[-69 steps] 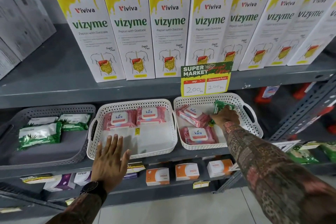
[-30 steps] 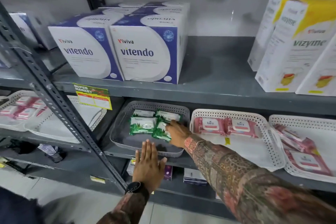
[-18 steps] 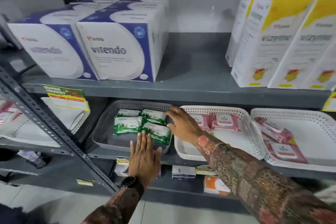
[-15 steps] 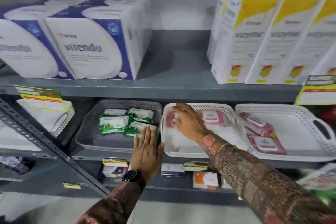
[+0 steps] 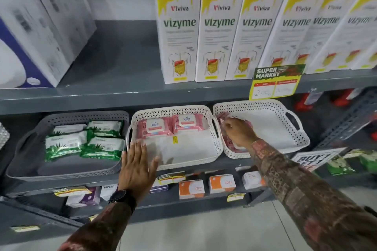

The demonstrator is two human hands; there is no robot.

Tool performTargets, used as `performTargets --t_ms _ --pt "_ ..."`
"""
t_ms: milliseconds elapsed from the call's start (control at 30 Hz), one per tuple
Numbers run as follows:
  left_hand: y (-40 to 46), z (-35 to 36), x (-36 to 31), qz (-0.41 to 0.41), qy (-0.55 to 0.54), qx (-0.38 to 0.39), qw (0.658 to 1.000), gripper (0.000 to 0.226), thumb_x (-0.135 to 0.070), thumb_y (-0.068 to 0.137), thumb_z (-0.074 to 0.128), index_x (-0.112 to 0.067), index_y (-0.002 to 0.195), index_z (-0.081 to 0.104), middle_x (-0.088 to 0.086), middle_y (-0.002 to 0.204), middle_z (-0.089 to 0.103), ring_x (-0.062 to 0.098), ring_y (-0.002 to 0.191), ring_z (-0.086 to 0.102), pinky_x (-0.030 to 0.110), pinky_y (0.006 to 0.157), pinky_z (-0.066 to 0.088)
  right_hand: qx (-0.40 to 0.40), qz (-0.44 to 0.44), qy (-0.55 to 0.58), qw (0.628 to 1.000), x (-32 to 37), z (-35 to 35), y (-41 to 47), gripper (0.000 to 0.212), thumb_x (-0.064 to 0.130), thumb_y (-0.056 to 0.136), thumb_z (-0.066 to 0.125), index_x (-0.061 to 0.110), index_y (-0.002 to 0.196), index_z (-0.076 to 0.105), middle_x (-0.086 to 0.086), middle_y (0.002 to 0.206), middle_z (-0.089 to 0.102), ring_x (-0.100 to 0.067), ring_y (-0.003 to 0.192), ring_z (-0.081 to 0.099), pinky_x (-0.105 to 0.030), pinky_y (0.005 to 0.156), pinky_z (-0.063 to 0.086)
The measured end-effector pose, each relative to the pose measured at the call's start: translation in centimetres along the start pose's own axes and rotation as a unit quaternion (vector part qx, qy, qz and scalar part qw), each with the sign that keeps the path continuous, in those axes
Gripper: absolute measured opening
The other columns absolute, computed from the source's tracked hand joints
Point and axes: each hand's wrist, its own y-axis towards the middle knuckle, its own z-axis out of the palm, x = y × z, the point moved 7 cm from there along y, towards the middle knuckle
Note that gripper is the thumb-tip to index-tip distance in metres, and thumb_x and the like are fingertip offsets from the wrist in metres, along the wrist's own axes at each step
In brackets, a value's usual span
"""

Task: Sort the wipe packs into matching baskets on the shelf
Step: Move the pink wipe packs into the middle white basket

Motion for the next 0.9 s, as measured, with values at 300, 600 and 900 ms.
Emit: performTargets --t_ms 300,600,900 --pt "0.1 0.4 0.0 -0.007 0.030 0.032 0.999 0.078 -0.064 0.101 0.005 -0.016 0.161 -0.008 0.012 0.170 -0.014 0.025 0.157 -0.019 0.048 0.128 -0.008 0.041 0.090 -0.140 0.985 -3.4 -0.1 4.4 0.068 0.047 0.087 0.071 0.027 0.145 0.041 -0.014 0.146 0.045 -0.039 0.134 0.043 -0.056 0.110 0.037" --pt "0.1 0.0 -0.3 -0.014 0.039 0.065 0.997 0.080 -0.066 0.099 0.000 -0.015 0.160 -0.009 0.011 0.168 -0.017 0.024 0.156 -0.018 0.045 0.128 -0.011 -0.003 0.108 -0.083 0.991 -5.1 0.3 5.5 0.059 0.034 0.089 0.073 0.029 0.141 0.046 -0.014 0.137 0.050 -0.040 0.125 0.048 -0.052 0.095 0.052" --pt "-0.2 0.0 0.3 -0.013 0.007 0.027 1.000 0.082 -0.067 0.100 0.003 -0.014 0.161 -0.012 0.011 0.169 -0.021 0.023 0.156 -0.023 0.046 0.129 -0.009 -0.095 -0.123 0.031 0.987 11.1 1.8 1.4 0.066 0.015 0.075 0.077 0.032 0.135 0.057 0.001 0.140 0.055 -0.023 0.126 0.054 -0.038 0.087 0.055"
